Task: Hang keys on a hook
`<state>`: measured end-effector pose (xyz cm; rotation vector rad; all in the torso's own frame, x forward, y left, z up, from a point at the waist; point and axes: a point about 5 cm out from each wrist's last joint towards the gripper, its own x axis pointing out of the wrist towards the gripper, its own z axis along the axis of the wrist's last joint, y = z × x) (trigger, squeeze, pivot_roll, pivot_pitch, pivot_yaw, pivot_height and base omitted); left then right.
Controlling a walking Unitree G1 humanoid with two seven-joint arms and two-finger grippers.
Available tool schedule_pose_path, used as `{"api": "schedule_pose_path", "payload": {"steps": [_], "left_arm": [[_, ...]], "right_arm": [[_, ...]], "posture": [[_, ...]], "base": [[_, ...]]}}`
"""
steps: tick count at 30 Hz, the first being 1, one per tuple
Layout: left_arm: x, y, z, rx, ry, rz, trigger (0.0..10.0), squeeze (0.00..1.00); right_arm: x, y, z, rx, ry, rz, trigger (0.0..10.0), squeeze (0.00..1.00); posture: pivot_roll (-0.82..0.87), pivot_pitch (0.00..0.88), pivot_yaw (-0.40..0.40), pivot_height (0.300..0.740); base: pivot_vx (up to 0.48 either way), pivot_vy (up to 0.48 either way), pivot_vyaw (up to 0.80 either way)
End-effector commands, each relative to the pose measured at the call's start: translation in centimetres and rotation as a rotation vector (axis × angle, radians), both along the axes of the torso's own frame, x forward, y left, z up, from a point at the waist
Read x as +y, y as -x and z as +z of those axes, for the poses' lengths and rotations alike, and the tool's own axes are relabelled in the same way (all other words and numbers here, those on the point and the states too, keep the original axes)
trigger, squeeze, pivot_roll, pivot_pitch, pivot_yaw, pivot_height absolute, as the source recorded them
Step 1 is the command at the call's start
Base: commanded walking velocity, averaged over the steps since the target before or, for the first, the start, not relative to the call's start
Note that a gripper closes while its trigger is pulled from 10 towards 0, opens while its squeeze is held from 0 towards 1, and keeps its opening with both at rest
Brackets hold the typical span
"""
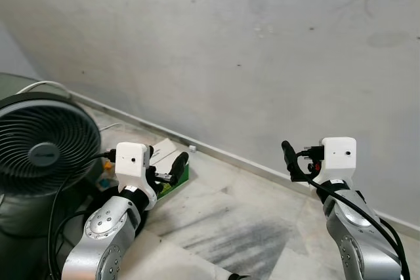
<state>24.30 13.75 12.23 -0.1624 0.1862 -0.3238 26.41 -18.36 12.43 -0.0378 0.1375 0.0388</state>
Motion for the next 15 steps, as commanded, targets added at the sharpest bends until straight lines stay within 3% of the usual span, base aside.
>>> {"api": "schedule_pose_path", "payload": {"steps": [1,15], "left_arm": [[0.08,0.01,-0.13,0.004,-0.014,0.001,10.0,0.0],[-0.55,-0.17,-0.23,0.022,0.016,-0.022,10.0,0.0]], "right_arm": [[-0.09,0.0,0.27,-0.006,0.005,-0.001,10.0,0.0],[-0.35,0.0,0.34,0.001,0.001,-0.008,10.0,0.0]], "posture": [[-0.02,0.107,-0.007,0.74],[-0.03,0.112,-0.014,0.74]], "base": [[0.0,0.0,-0.8],[0.0,0.0,-0.8]]}}
